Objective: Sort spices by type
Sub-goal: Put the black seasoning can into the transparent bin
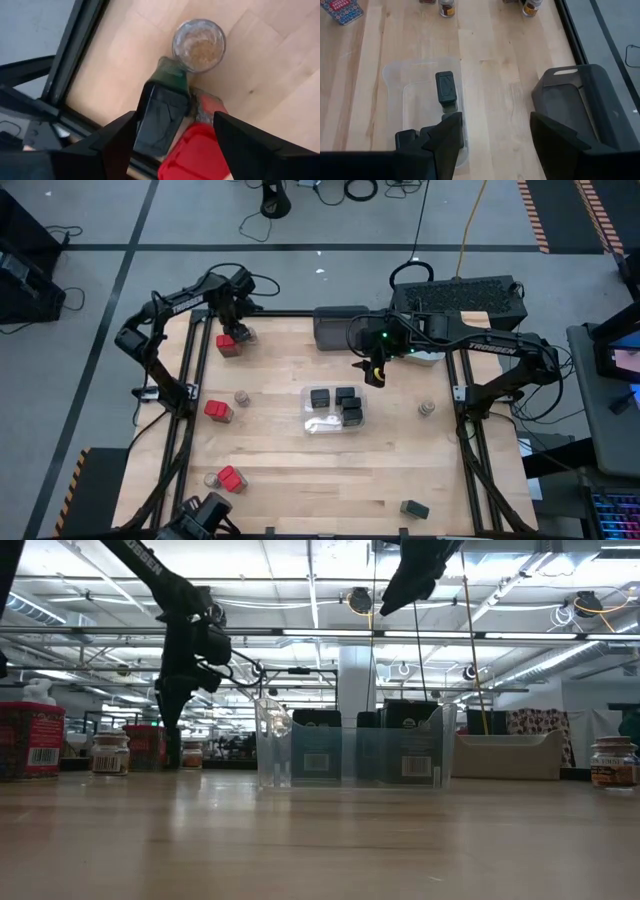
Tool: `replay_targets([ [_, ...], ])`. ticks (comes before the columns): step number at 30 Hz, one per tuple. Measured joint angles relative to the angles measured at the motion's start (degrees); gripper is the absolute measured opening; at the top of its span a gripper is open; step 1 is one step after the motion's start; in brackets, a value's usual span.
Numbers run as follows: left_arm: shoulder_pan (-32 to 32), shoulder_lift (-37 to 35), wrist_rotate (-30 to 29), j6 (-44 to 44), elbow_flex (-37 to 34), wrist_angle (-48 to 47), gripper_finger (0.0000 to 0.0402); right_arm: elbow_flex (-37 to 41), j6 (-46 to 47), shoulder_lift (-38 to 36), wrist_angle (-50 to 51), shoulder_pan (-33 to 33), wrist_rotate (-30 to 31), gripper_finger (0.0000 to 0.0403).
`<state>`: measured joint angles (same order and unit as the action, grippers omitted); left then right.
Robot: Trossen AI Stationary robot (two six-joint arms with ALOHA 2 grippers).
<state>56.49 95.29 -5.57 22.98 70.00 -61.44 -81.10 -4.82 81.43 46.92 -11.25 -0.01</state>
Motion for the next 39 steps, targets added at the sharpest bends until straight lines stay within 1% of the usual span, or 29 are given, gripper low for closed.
replay_targets([
  [9,0.03,0.00,0.62,-0.09,-1.17,2.63,0.0270,0.00,0.94,0.00,0.13,0.07,-0.02,0.0215],
  [13,0.10,0.00,-0.06,-0.07,-1.16,2.86,0.0264,0.00,0.94,0.00,0.13,0.07,-0.02,0.0215],
  [16,0.11,0.00,-0.11,-0.07,-1.16,2.85,0.0246,0.00,0.94,0.00,0.13,0.07,-0.02,0.0215],
  [29,1.69,-0.07,-0.97,-0.06,-1.06,3.29,0.0142,0.00,0.89,0.00,0.11,0.07,-0.02,0.0215],
  [32,1.69,-0.11,-1.11,-0.06,-1.06,3.27,0.0133,0.00,0.90,0.00,0.11,0.07,-0.02,0.0215],
  [39,1.66,-0.11,-1.46,-0.04,-1.06,3.22,0.0131,0.00,0.90,0.00,0.11,0.07,-0.02,0.0215],
])
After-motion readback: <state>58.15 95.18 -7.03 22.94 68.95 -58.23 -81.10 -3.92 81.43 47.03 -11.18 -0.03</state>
